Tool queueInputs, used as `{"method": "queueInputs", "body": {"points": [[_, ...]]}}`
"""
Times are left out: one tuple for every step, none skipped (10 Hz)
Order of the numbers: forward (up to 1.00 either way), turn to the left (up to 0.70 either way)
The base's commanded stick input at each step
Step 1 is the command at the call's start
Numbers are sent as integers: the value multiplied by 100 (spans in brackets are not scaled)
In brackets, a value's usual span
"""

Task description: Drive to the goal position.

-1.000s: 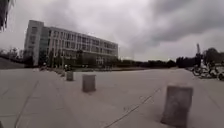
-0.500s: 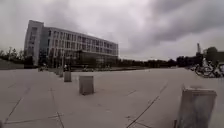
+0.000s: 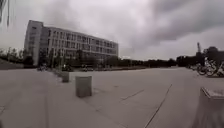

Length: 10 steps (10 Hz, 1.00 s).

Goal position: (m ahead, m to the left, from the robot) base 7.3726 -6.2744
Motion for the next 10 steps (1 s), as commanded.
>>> {"method": "queueInputs", "body": {"points": [[50,0],[50,0],[50,0],[50,0],[50,0],[50,0],[50,0],[50,0],[50,0],[50,0]]}}
